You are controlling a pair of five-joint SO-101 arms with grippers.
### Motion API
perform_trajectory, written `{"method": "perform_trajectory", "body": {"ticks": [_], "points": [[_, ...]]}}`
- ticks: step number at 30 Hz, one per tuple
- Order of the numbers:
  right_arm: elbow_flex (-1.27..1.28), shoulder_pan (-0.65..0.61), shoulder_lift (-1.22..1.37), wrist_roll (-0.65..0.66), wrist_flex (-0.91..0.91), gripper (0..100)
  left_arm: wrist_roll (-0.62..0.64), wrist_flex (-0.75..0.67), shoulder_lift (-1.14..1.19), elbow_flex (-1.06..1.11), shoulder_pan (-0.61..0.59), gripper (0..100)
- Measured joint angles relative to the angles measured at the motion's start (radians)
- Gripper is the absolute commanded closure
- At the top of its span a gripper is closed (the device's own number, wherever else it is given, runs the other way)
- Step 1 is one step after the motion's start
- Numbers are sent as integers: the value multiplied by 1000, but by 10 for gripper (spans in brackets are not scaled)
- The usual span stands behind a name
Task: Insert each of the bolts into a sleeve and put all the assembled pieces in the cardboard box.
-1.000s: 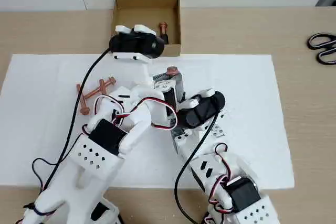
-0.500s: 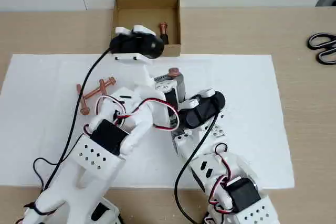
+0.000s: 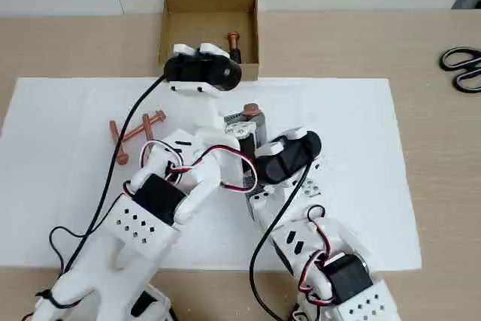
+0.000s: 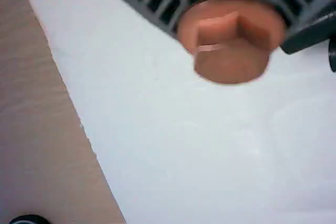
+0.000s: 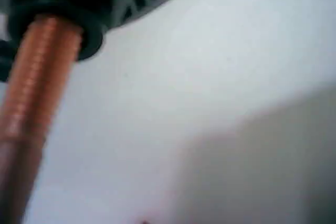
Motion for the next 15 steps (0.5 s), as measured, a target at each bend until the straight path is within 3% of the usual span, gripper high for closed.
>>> {"method": "perform_trajectory", "body": {"ticks": [15], "points": [[2, -2, 2, -3, 2, 995, -8, 84, -11, 0, 29, 994]]}}
